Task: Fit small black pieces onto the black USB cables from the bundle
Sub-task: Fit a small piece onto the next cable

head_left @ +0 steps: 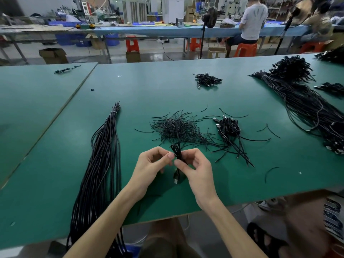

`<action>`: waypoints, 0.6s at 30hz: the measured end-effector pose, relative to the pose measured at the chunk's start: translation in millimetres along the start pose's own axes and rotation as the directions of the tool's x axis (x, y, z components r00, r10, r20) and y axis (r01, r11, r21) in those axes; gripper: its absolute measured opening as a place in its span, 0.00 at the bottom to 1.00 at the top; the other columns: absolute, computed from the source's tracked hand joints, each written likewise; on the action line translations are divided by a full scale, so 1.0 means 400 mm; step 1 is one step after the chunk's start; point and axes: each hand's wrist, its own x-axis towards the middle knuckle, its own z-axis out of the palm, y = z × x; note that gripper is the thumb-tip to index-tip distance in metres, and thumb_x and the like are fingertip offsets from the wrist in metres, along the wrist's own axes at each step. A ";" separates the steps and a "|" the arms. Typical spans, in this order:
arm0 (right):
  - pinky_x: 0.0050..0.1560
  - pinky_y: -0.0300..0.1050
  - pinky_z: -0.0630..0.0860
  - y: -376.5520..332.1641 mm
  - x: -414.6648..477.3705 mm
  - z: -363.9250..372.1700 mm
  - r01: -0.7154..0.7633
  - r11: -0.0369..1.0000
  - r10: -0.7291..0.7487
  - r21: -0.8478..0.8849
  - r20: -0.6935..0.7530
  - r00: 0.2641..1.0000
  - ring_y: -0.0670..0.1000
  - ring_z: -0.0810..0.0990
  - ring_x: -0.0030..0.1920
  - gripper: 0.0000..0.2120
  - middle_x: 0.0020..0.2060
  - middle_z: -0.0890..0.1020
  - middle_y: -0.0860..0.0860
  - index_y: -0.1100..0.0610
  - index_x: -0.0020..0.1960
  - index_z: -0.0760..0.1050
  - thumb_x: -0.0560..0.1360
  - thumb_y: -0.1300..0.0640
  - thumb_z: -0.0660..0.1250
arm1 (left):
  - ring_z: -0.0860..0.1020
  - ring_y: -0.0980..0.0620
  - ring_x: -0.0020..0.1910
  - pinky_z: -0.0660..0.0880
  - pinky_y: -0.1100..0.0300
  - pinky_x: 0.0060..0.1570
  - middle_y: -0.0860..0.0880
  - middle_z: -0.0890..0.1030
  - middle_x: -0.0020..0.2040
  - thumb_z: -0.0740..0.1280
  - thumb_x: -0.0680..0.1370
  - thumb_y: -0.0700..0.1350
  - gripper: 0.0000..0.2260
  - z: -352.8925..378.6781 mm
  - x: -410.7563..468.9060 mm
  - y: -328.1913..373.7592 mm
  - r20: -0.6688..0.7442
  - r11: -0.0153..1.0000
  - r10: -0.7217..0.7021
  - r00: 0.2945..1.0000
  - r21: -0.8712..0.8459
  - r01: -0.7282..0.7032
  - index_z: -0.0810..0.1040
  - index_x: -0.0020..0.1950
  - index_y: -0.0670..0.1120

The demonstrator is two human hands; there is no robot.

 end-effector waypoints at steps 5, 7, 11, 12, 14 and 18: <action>0.50 0.42 0.81 0.005 0.003 -0.004 -0.038 0.995 0.039 0.087 -0.001 0.999 0.50 0.86 0.48 0.06 0.45 0.87 0.51 0.56 0.50 0.81 0.76 0.63 0.75 | 0.77 0.54 0.40 0.73 0.59 0.41 0.46 0.82 0.42 0.74 0.77 0.55 0.13 -0.002 0.006 -0.007 0.036 0.998 -0.041 0.999 -0.041 0.043 0.83 0.52 0.46; 0.51 0.44 0.82 0.003 0.004 -0.004 -0.053 0.992 0.052 0.110 0.012 0.999 0.52 0.86 0.49 0.06 0.47 0.88 0.53 0.58 0.51 0.81 0.76 0.63 0.75 | 0.79 0.53 0.44 0.74 0.59 0.42 0.46 0.84 0.47 0.73 0.77 0.57 0.16 -0.007 0.010 -0.012 0.064 0.998 -0.032 0.997 -0.055 0.036 0.83 0.58 0.48; 0.38 0.44 0.80 -0.005 0.004 -0.005 -0.110 0.976 0.105 0.190 0.039 0.994 0.53 0.86 0.41 0.06 0.44 0.87 0.57 0.60 0.52 0.79 0.77 0.62 0.74 | 0.75 0.44 0.46 0.73 0.50 0.48 0.41 0.83 0.54 0.72 0.79 0.56 0.20 -0.016 0.016 -0.023 0.152 0.996 -0.016 0.988 -0.089 0.030 0.82 0.66 0.47; 0.34 0.47 0.78 -0.004 0.004 -0.006 -0.122 0.974 0.114 0.192 0.052 0.992 0.53 0.84 0.37 0.06 0.42 0.87 0.58 0.60 0.51 0.78 0.77 0.61 0.74 | 0.74 0.43 0.46 0.72 0.49 0.48 0.41 0.84 0.54 0.73 0.79 0.57 0.20 -0.016 0.016 -0.024 0.149 0.996 -0.014 0.989 -0.082 0.026 0.82 0.66 0.47; 0.36 0.56 0.74 -0.001 0.003 -0.007 -0.132 0.976 0.121 0.172 0.075 0.990 0.55 0.81 0.36 0.07 0.41 0.86 0.61 0.61 0.50 0.77 0.78 0.60 0.73 | 0.75 0.42 0.45 0.71 0.47 0.47 0.40 0.84 0.53 0.73 0.78 0.57 0.19 -0.017 0.017 -0.024 0.126 0.997 -0.009 0.992 -0.081 0.019 0.84 0.63 0.46; 0.39 0.56 0.76 -0.003 0.000 -0.005 -0.133 0.977 0.114 0.169 0.115 0.987 0.55 0.81 0.36 0.10 0.40 0.85 0.60 0.63 0.48 0.75 0.76 0.60 0.75 | 0.75 0.48 0.40 0.73 0.56 0.44 0.43 0.84 0.45 0.74 0.77 0.57 0.17 -0.010 0.013 -0.017 0.102 0.998 -0.003 0.995 -0.059 0.009 0.86 0.57 0.45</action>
